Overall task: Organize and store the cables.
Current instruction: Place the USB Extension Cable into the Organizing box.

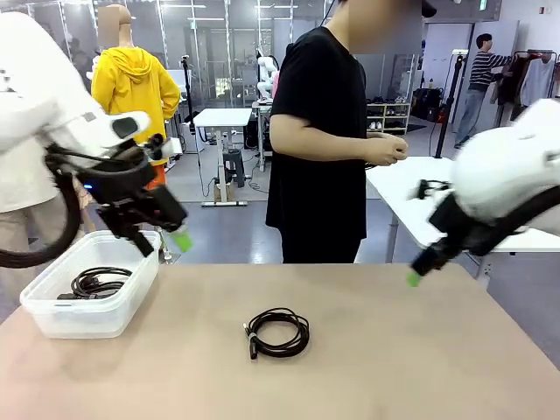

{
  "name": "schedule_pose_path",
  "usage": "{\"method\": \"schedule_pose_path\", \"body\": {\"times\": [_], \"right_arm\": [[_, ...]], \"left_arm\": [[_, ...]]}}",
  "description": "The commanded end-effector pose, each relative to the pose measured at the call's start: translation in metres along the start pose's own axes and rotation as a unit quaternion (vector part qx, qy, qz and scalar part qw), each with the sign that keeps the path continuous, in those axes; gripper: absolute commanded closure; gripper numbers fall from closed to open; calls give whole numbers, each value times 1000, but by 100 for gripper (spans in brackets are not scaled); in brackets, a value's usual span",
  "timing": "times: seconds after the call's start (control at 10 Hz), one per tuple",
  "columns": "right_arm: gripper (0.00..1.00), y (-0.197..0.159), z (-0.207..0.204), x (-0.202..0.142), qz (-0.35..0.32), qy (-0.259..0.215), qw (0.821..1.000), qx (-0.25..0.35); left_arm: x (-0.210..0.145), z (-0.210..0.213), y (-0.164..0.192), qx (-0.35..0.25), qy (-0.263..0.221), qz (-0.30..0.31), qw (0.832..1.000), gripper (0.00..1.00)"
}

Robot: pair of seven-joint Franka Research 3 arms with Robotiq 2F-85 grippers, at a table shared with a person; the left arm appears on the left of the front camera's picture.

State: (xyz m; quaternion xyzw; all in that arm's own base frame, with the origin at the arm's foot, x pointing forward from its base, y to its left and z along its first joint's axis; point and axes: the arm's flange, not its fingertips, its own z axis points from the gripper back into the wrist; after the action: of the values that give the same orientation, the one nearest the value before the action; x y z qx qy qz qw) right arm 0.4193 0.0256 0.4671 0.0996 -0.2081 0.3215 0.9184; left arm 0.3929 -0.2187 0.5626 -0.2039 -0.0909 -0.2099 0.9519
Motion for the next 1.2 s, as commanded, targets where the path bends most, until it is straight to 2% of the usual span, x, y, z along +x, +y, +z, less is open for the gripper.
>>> {"method": "schedule_pose_path", "body": {"times": [0.0, 0.1, 0.3, 0.5, 0.7, 0.8, 0.9, 1.0, 1.1], "right_arm": [[0, -23, 19, -48, 31, -51, 998, 23], [0, -38, 33, -76, 59, -76, 995, 40], [0, -60, 48, -121, 102, -129, 985, 59], [0, -65, 50, -152, 171, -148, 970, 93], [0, -65, 47, -157, 211, -173, 957, 101], [0, -71, 57, -146, 167, -144, 972, 75], [0, -71, 57, -146, 167, -144, 972, 75], [0, -71, 57, -146, 167, -144, 972, 75], [0, -71, 57, -146, 167, -144, 972, 75]], "left_arm": [[27, -41, -20, 12, -5, 60, 998, 0], [37, -66, -31, 38, 10, 89, 995, 0], [57, -103, -46, 80, 19, 100, 992, 0], [73, -141, -56, 104, 43, 110, 988, 0], [77, -172, -53, 119, 70, 141, 980, 0], [77, -188, -49, 119, 77, 152, 978, 0], [76, -201, -46, 102, 91, 144, 980, 0], [67, -183, -44, 112, 64, 134, 983, 0], [67, -183, -44, 112, 64, 134, 983, 0]]}}
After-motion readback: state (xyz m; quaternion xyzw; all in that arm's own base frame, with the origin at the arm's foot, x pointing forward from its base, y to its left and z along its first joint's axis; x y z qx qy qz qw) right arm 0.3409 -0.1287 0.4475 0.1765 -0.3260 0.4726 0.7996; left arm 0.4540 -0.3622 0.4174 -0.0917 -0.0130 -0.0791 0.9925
